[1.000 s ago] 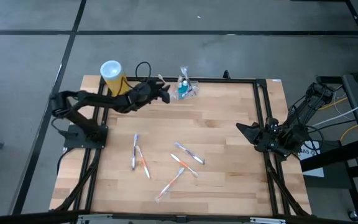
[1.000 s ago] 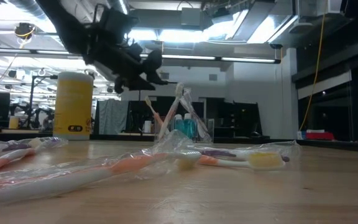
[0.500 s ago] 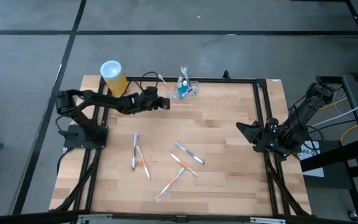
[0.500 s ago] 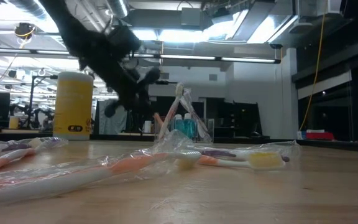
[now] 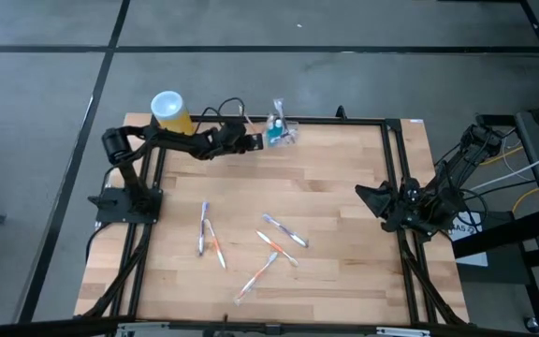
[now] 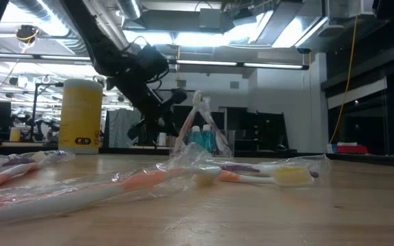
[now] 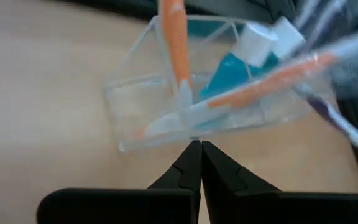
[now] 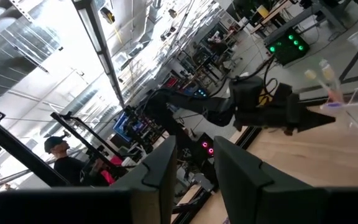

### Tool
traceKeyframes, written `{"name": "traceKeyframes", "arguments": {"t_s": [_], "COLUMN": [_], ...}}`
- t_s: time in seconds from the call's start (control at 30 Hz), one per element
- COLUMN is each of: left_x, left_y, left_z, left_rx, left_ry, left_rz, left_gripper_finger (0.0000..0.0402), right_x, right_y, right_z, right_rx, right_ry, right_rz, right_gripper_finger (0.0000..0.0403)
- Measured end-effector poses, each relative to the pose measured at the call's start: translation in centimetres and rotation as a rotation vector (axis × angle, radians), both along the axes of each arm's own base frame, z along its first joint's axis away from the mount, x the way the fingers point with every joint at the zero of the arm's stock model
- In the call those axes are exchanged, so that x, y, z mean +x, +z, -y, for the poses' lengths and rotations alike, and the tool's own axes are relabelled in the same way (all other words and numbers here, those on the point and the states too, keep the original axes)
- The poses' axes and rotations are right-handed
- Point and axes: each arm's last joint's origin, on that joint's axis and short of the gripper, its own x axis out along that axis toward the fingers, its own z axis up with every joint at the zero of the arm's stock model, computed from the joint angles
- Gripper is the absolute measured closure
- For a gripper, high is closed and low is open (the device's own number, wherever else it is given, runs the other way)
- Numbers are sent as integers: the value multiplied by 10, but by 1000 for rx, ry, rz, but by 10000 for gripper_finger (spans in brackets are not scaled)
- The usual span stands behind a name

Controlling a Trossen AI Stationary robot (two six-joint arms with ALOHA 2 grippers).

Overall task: Pick & Place toothbrushing station
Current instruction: Adjust the transparent organizer on the table, then put the purple toothbrush into the right section of the transparent organizer

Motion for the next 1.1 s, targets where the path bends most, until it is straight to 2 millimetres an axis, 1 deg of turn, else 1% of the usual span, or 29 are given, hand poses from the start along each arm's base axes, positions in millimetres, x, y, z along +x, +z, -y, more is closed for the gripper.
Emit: {"name": "traceKeyframes", "arguments": {"t_s": [0.1, 0.27, 0.4, 0.53, 0.6, 0.7, 0.8, 0.9, 1.0, 1.1], "left_x": [-3, -5, -4, -2, -6, -20, -37, -55, -72, -81], "left_y": [0, -4, -2, 10, 15, 21, 32, 47, 58, 63], "left_z": [-9, -12, -9, 4, 15, 38, 69, 101, 131, 154], "left_rx": [2, -8, -19, -35, -64, -116, -136, -160, -194, -209], "left_ry": [21, 21, -39, -186, -261, -338, -377, -401, -351, -320], "left_rz": [2, -4, 0, 5, -50, -233, -432, -569, -650, -638], "left_gripper_finger": [400, 399, 400, 398, 397, 399, 400, 398, 389, 368], "right_x": [0, 0, 0, 0, 0, 2, 4, 6, 8, 9], "right_y": [0, 0, 0, 0, 0, -1, -4, -7, -9, -10], "right_z": [0, 0, 0, 0, -1, -2, -5, -8, -10, -11], "right_rx": [-2, -12, -7, -1, -3, -11, -4, 5, 18, 17], "right_ry": [-1, -7, -7, 11, 16, 30, 34, 39, 39, 38], "right_rz": [-1, -8, -7, 6, 7, 10, 8, 6, 4, 2], "right_gripper_finger": [294, 294, 294, 294, 294, 294, 294, 294, 294, 294]}}
